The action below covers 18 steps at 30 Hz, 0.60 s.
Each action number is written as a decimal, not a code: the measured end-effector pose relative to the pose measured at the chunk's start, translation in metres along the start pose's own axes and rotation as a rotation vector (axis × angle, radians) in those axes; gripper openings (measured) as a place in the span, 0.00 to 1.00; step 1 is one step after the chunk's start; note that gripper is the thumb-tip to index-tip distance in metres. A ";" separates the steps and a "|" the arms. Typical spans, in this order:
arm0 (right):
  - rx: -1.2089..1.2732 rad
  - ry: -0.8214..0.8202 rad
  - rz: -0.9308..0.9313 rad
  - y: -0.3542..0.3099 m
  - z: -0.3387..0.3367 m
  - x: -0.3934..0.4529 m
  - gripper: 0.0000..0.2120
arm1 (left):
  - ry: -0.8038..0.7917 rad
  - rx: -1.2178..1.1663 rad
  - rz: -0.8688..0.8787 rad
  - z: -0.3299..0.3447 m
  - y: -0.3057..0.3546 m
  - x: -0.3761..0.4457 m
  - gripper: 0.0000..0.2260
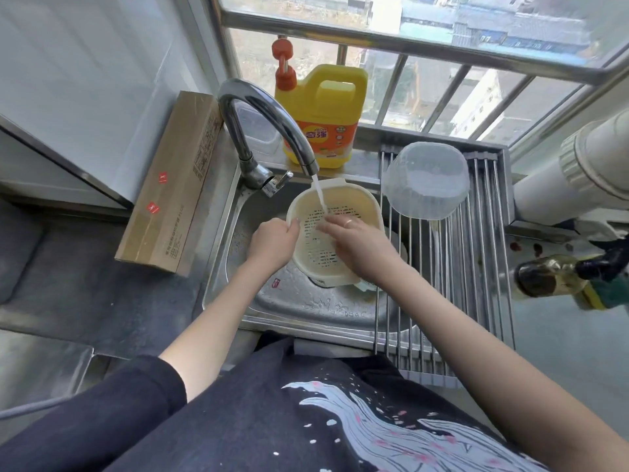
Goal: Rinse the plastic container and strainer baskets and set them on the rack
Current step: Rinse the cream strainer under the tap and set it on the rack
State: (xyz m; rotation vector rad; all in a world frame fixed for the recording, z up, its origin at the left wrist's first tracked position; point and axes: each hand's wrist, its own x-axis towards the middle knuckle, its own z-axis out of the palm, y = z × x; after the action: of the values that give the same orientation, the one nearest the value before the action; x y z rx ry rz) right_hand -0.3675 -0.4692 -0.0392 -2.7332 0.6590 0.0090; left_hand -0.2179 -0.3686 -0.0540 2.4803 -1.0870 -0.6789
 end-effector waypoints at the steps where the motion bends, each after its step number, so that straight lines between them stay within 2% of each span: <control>1: -0.005 -0.185 0.138 -0.004 0.002 0.006 0.30 | 0.003 0.018 0.010 0.002 0.002 0.001 0.24; 2: -0.034 -0.309 0.242 -0.008 0.007 0.011 0.35 | 0.012 0.031 0.017 0.004 0.003 0.002 0.24; 3: -0.062 -0.382 0.259 -0.012 0.012 0.015 0.37 | 0.028 0.038 0.018 0.005 0.004 0.004 0.23; 5: -0.043 -0.525 0.118 -0.018 0.022 0.019 0.36 | 0.051 0.057 0.002 0.007 0.001 0.006 0.25; 7: -0.018 -0.666 -0.120 -0.015 0.023 0.021 0.31 | 0.057 0.079 -0.014 0.009 -0.006 0.008 0.26; 9: -0.051 -0.702 -0.214 -0.009 0.019 0.021 0.24 | 0.058 0.057 -0.035 0.011 -0.012 0.007 0.26; 10: -0.064 -0.637 -0.178 -0.008 0.014 0.021 0.22 | 0.055 0.022 -0.054 0.012 -0.013 0.006 0.26; 13: -0.113 -0.304 -0.066 -0.012 -0.002 0.016 0.17 | -0.005 -0.154 -0.163 0.011 -0.012 0.009 0.25; 16: -0.130 0.096 -0.148 -0.007 -0.008 0.007 0.16 | -0.149 -0.381 -0.330 0.005 -0.015 0.014 0.22; 18: -0.083 0.293 -0.151 0.002 -0.009 0.000 0.12 | -0.276 -0.486 -0.423 0.002 -0.016 0.012 0.21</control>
State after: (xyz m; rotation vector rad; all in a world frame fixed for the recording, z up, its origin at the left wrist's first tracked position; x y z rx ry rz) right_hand -0.3691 -0.4738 -0.0317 -2.8850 0.5350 -0.4144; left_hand -0.2023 -0.3676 -0.0669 2.2289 -0.3912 -1.2673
